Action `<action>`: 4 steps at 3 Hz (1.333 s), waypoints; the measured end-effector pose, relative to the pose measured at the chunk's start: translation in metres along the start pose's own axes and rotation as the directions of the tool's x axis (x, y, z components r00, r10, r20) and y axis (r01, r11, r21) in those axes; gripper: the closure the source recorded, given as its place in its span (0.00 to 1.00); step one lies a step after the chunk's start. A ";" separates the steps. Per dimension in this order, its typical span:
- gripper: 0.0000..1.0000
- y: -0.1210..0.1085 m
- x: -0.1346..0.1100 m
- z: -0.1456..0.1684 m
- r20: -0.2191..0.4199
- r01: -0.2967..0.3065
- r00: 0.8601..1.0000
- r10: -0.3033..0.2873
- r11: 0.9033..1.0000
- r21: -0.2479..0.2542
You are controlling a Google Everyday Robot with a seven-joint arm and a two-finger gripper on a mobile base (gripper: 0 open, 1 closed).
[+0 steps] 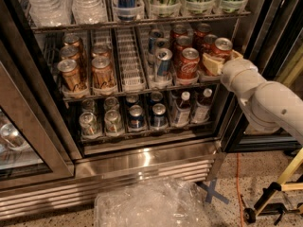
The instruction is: Pick coke can from middle shelf of fridge
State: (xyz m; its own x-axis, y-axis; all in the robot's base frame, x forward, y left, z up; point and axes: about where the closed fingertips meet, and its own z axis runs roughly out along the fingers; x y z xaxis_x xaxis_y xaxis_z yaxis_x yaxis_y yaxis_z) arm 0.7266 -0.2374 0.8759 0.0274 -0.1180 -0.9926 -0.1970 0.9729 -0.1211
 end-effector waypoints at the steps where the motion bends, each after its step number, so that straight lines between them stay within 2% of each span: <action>1: 1.00 0.018 -0.024 -0.021 0.016 -0.020 1.000 0.022 0.997 -0.074; 2: 1.00 0.046 -0.036 -0.044 -0.021 -0.070 0.998 0.067 0.977 -0.203; 3: 1.00 0.070 -0.034 -0.065 -0.063 -0.132 0.991 0.117 0.932 -0.338; 4: 1.00 0.098 -0.039 -0.087 -0.087 -0.160 0.987 0.135 0.864 -0.477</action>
Offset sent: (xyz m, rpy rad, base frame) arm -0.1034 0.0747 0.0372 0.1042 0.1486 0.4178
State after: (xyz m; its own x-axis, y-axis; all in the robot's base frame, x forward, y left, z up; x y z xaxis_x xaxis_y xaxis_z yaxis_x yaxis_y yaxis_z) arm 0.6212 -0.1551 0.9021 -0.0849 -0.0029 -0.9964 -0.6417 0.7652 0.0524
